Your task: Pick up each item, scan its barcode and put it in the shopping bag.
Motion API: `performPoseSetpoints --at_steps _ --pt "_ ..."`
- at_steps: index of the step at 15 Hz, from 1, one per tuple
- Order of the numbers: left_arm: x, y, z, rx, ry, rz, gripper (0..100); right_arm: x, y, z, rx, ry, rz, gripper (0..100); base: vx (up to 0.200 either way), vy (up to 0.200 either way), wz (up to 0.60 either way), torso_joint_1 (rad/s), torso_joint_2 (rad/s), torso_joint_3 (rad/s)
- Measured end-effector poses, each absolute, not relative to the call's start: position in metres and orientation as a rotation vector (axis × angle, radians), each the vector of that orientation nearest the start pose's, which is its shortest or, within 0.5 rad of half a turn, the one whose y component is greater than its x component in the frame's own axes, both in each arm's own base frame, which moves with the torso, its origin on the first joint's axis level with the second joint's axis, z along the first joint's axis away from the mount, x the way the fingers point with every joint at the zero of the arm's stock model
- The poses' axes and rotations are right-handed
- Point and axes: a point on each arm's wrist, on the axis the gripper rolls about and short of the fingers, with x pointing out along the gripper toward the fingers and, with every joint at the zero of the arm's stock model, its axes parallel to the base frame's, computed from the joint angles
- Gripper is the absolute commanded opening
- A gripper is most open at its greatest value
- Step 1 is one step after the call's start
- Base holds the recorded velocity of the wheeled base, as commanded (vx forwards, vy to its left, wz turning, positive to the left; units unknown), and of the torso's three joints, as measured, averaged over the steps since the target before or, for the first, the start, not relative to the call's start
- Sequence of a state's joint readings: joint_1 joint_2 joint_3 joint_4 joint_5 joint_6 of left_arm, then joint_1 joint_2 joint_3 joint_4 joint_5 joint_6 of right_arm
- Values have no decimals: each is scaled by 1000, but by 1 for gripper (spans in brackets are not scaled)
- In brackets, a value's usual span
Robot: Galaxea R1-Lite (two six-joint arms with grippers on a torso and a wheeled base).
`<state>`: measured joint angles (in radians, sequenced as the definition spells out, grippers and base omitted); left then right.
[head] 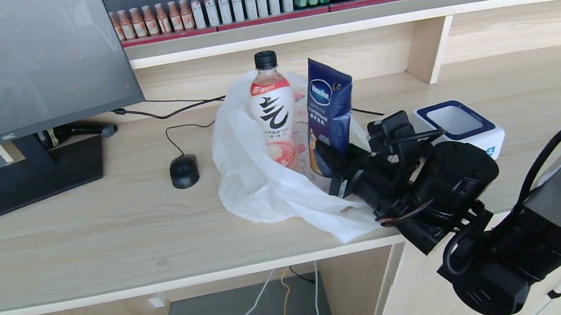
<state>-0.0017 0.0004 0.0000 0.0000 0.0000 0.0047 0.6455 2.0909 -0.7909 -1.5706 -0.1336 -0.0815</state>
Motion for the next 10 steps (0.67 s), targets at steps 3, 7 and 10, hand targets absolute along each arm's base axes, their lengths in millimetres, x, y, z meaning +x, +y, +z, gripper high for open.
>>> performPoseSetpoints --at_steps 3,7,10 --pt "-23 0 75 4 0 -2 100 295 219 139 25 -272 498 0 0 0 0 0 0 0" --pt "-23 0 75 5 0 -2 100 296 219 136 18 -252 499 100 0 0 0 0 0 0" --pt "-23 0 75 6 0 -2 100 295 219 138 22 -260 499 100 0 0 0 0 0 0"
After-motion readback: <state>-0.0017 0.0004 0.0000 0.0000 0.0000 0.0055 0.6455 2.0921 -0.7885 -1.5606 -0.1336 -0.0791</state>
